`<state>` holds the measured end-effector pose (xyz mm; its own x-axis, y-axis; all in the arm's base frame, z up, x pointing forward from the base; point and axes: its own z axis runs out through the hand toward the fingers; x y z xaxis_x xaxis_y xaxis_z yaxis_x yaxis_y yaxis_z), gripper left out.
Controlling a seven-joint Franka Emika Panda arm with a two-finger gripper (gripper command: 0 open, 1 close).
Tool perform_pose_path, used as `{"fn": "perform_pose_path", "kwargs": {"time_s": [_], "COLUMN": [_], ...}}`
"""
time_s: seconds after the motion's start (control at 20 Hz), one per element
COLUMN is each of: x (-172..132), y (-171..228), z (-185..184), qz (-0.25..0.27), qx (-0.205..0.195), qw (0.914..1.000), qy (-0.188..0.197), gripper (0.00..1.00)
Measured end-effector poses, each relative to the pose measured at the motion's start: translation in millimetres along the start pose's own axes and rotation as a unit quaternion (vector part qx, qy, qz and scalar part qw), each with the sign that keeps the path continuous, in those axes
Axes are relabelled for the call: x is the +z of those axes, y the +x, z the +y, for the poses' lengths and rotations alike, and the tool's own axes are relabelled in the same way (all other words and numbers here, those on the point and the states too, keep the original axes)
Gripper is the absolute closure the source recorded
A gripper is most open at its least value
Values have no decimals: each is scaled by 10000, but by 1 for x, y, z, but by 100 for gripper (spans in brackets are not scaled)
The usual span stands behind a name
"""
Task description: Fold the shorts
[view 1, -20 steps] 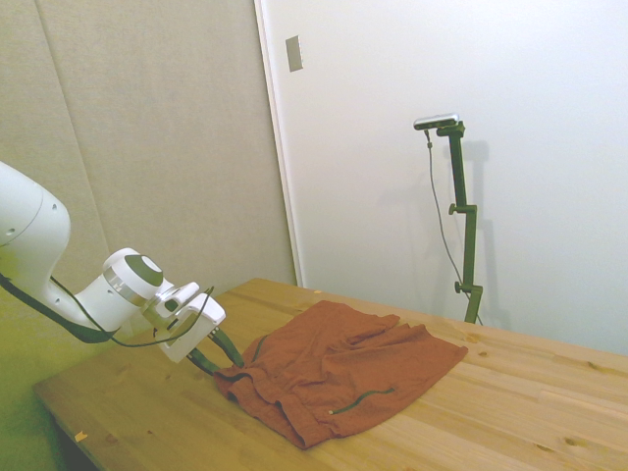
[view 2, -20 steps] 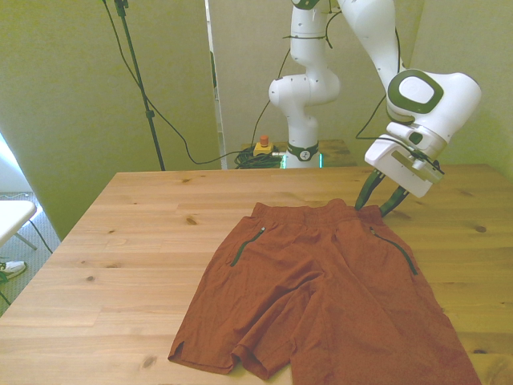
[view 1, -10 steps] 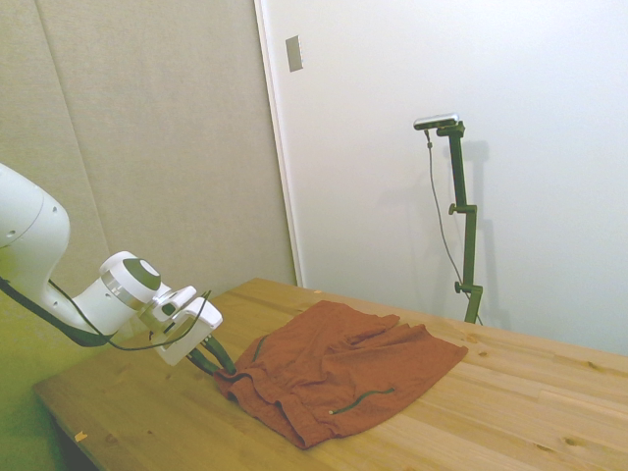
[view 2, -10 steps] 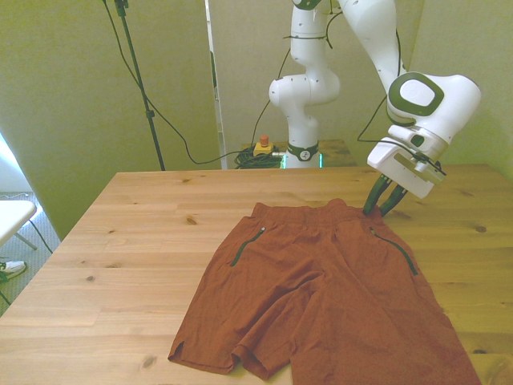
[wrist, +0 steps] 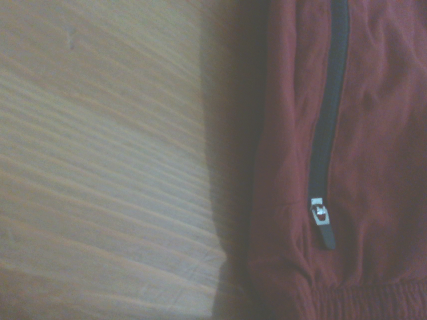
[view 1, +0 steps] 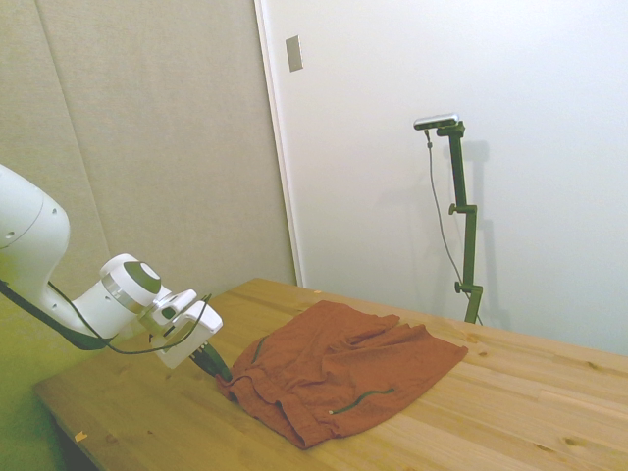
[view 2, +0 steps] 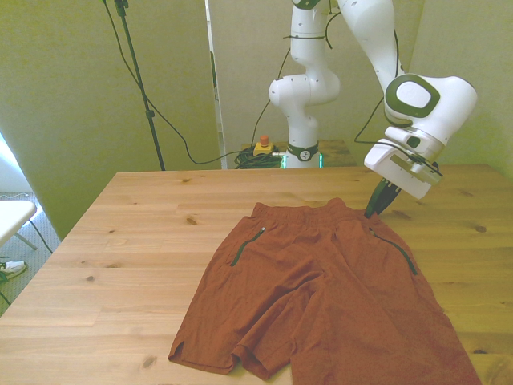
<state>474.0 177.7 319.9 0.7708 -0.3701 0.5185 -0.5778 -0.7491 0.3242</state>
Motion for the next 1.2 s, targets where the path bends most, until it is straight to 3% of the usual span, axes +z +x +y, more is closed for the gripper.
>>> {"fn": "perform_pose_path", "kwargs": {"time_s": [0.2,0.5,1.2], "x": [-19,-38,-14], "y": [5,33,137], "z": [15,68,225], "qz": [-88,-185,-668], "qx": [273,727,1691], "qw": [9994,9958,9803], "qy": [212,517,770], "gripper": [100,100,100]}}
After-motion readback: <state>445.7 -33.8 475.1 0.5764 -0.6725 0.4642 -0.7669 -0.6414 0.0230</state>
